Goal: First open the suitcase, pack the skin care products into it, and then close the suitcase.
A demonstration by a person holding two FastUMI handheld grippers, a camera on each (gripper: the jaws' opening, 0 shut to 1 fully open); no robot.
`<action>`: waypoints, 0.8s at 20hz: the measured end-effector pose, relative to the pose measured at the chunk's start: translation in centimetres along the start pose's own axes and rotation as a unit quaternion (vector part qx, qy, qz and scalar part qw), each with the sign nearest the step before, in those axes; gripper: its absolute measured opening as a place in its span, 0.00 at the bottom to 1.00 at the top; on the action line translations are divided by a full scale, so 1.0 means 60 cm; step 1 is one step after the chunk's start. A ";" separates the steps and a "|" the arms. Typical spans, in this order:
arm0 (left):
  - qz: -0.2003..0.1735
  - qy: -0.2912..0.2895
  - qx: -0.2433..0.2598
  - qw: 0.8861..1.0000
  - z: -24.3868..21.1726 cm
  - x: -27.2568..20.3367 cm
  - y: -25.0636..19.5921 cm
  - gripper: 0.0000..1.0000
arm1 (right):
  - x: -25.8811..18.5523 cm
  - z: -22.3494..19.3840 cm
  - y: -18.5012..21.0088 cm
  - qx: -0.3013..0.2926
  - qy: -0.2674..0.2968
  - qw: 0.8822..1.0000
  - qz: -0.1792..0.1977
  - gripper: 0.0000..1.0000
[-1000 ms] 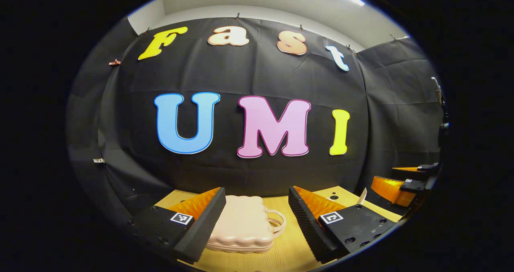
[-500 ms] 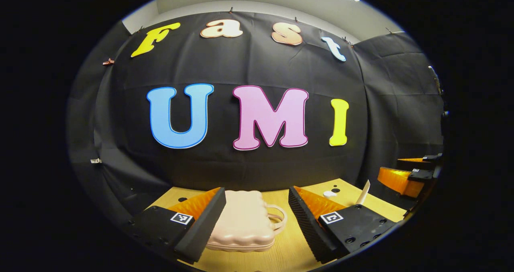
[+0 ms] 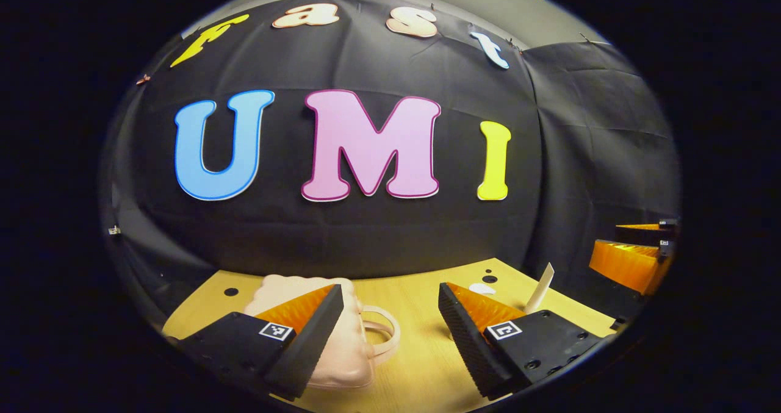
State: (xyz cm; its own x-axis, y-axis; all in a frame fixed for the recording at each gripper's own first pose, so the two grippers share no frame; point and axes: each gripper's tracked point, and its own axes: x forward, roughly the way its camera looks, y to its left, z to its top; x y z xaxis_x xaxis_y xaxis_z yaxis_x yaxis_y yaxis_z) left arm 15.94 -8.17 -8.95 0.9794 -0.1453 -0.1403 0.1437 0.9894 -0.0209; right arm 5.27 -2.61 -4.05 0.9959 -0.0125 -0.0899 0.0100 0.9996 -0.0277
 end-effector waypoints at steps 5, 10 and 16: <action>-0.003 0.068 -0.027 0.997 -0.097 0.129 -0.021 0.96 | 0.017 -0.061 -0.019 0.003 0.049 0.999 -0.003 0.97; 0.033 0.151 -0.031 0.987 -0.200 0.212 -0.007 0.89 | 0.038 -0.115 0.002 0.009 0.093 0.995 0.020 0.97; 0.098 0.244 -0.024 0.964 -0.297 0.262 0.003 0.72 | 0.064 -0.148 -0.008 0.034 0.124 0.992 0.014 0.97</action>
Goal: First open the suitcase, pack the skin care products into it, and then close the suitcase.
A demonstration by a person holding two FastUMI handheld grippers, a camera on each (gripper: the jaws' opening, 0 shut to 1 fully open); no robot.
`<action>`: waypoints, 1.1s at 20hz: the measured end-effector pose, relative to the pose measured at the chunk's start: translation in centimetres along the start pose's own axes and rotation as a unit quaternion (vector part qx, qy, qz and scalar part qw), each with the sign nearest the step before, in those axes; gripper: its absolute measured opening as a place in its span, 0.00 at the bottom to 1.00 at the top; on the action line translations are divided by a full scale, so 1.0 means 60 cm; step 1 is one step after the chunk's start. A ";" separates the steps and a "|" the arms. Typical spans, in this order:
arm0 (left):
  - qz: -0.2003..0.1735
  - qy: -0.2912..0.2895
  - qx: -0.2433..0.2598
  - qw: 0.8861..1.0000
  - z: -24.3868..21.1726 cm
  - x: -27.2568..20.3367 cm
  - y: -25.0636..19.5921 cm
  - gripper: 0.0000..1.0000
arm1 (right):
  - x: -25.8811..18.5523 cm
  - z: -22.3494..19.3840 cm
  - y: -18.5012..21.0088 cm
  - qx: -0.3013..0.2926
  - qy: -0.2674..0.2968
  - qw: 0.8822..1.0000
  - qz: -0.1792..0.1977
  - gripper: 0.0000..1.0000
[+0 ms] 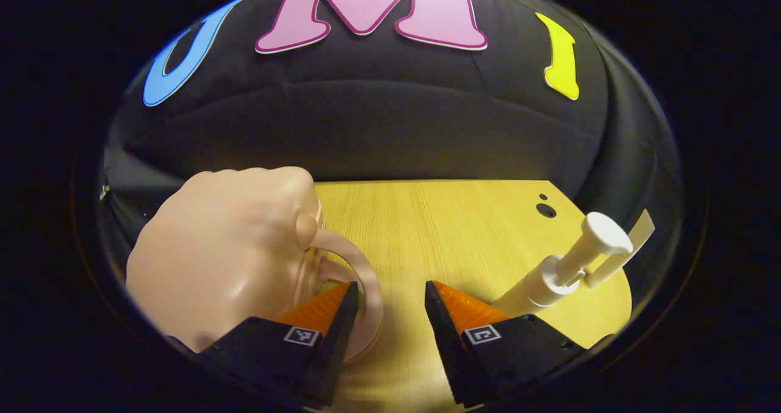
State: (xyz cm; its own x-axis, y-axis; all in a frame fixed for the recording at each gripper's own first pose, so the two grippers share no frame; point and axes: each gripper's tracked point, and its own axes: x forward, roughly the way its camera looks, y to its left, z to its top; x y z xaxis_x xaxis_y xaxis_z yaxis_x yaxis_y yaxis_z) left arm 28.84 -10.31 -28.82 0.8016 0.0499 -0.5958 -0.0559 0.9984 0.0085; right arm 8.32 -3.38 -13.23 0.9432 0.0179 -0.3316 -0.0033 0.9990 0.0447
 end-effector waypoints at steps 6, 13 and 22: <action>0.029 0.030 0.009 0.999 0.009 0.006 0.024 0.21 | 0.022 0.003 -0.016 0.013 0.002 1.000 -0.007 0.97; -0.019 0.004 -0.087 0.996 0.130 -0.115 0.060 0.14 | 0.009 0.030 -0.024 -0.008 -0.026 0.999 -0.024 0.98; 0.014 -0.023 -0.079 0.997 0.298 -0.267 0.285 0.14 | -0.024 0.057 0.039 -0.017 -0.059 0.998 -0.007 0.98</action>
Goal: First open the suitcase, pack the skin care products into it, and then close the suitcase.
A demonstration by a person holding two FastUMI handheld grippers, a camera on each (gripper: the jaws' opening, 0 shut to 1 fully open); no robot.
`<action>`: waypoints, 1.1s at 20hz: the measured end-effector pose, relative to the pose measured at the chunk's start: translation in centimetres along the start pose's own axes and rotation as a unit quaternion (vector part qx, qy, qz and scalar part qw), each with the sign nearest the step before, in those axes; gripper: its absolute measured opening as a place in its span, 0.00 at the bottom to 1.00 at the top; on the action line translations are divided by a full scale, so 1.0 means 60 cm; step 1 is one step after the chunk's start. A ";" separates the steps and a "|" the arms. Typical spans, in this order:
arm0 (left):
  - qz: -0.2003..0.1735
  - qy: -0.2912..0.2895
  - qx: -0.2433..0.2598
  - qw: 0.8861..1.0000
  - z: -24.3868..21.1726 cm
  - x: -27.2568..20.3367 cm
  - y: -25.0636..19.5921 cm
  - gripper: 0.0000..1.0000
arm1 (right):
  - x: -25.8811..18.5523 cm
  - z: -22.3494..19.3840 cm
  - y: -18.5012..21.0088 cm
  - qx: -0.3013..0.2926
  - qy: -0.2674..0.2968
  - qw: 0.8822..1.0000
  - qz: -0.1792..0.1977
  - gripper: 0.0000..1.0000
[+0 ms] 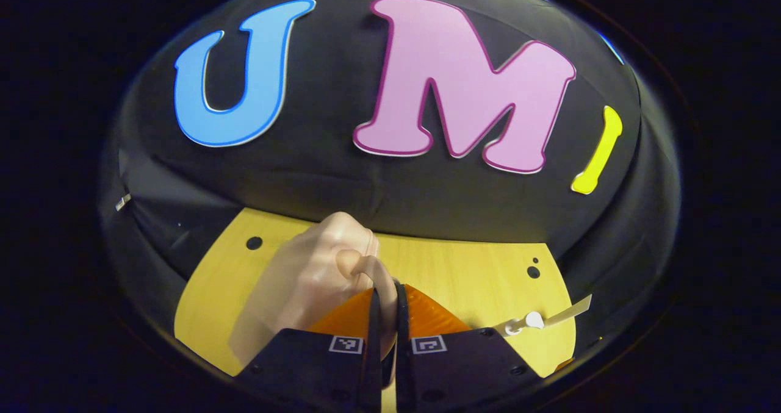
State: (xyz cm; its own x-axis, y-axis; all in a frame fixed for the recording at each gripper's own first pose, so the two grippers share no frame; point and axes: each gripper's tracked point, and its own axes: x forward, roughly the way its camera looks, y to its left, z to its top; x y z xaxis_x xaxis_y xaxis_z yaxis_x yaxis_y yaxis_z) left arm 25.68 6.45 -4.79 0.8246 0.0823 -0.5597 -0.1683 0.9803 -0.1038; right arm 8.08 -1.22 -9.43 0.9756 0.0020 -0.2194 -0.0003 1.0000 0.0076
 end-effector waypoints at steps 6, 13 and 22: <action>0.091 -0.038 0.083 0.992 0.087 -0.021 0.264 0.14 | 0.000 0.002 0.048 -0.008 0.002 1.000 0.021 0.98; 0.205 -0.014 0.191 0.960 0.037 0.074 0.582 0.14 | 0.011 -0.035 0.041 -0.025 0.035 0.999 0.008 0.97; 0.232 0.092 0.158 0.955 -0.129 0.235 0.745 0.21 | 0.048 -0.054 0.020 -0.033 0.051 0.997 -0.043 0.97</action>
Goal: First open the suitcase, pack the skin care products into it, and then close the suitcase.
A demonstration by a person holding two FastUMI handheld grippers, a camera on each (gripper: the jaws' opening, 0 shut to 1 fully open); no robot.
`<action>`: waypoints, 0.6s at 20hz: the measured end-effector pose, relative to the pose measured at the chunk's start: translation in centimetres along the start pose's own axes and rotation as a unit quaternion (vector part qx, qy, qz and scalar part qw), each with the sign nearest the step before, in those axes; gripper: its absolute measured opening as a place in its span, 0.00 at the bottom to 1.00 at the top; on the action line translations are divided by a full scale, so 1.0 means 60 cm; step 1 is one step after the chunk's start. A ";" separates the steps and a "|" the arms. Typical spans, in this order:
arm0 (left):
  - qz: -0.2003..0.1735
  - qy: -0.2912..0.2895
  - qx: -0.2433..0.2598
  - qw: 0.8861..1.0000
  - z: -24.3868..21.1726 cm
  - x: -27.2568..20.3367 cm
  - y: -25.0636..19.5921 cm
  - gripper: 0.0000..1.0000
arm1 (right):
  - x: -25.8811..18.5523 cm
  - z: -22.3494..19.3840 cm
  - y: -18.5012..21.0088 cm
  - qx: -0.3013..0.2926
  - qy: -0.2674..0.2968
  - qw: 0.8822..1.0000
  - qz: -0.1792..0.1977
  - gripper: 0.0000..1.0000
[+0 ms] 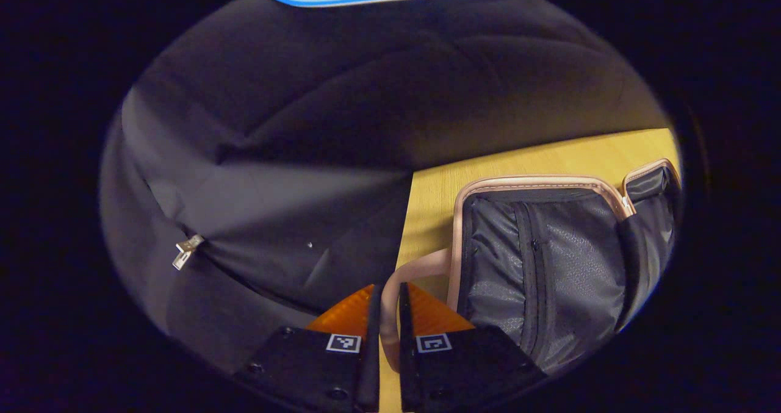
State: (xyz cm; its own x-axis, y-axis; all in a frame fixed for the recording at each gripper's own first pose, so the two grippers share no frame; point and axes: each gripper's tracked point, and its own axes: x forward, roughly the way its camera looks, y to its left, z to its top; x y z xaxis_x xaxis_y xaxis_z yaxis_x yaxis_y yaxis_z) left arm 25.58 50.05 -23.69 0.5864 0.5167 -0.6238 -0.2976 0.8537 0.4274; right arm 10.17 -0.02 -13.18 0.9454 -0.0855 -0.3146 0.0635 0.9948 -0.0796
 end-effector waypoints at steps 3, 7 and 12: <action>0.033 -0.007 -0.011 0.999 0.013 -0.009 0.023 0.26 | 0.001 0.011 0.003 -0.014 -0.015 1.000 0.000 0.97; 0.014 -0.081 -0.028 0.996 0.094 -0.091 0.001 0.67 | 0.002 0.011 -0.004 -0.004 -0.017 1.000 -0.005 0.97; -0.031 -0.197 -0.060 0.978 0.211 -0.251 -0.100 0.99 | 0.015 0.026 -0.034 -0.025 -0.043 0.999 -0.017 0.97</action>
State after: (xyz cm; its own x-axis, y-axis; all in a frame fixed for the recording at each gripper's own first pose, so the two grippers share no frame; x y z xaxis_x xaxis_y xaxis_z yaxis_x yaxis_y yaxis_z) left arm 28.09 36.33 -8.56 0.8443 0.4186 -0.3346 -0.3243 0.8962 0.3029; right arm 11.37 -2.06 -11.81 0.9669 -0.1115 -0.2295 0.0815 0.9874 -0.1360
